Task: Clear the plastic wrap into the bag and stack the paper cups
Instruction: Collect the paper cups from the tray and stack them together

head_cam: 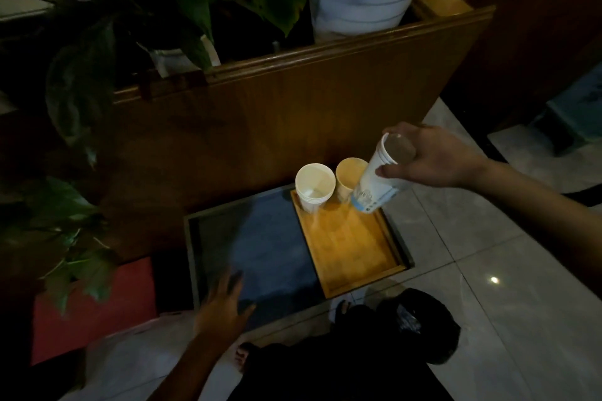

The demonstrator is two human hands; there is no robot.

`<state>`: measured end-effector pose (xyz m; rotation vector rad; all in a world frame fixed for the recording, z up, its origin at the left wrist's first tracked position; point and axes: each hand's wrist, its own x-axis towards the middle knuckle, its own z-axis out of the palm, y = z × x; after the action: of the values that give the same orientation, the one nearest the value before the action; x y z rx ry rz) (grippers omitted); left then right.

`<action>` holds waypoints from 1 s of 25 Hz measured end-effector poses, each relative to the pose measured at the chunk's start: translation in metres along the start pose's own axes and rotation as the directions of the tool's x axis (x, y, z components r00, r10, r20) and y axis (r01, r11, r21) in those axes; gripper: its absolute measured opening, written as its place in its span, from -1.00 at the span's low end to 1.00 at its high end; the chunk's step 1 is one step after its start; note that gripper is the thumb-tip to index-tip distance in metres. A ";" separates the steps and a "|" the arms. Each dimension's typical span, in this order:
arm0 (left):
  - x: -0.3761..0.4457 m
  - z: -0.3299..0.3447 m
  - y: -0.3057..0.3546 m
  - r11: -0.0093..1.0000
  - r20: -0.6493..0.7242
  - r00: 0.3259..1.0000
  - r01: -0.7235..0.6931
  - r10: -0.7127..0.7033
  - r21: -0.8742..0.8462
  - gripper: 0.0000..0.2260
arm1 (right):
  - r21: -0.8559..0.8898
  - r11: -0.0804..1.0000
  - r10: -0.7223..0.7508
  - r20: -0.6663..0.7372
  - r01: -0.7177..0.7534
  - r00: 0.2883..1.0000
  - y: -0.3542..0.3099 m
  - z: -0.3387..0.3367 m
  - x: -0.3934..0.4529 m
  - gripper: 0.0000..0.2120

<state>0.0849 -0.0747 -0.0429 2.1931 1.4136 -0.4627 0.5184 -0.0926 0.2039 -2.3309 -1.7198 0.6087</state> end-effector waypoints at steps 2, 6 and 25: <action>-0.003 0.009 -0.011 0.997 0.083 0.996 0.035 -0.041 0.074 -0.34 | -0.050 0.999 -0.023 -0.040 0.021 0.999 0.002 -0.005 0.009 -0.25; -0.005 0.019 -0.015 0.982 0.125 0.990 0.045 -0.069 0.186 -0.32 | -0.073 0.997 -0.027 -0.058 0.023 0.998 0.000 -0.007 0.029 -0.22; 0.001 0.019 -0.012 0.973 0.225 0.971 0.025 -0.077 0.228 -0.25 | -0.270 0.963 0.043 0.074 -0.022 0.996 0.010 0.067 0.089 -0.13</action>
<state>0.0738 -0.0805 -0.0620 2.1902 1.3473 -0.9074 0.5201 -0.0184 0.1204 -2.5517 -1.9102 0.5069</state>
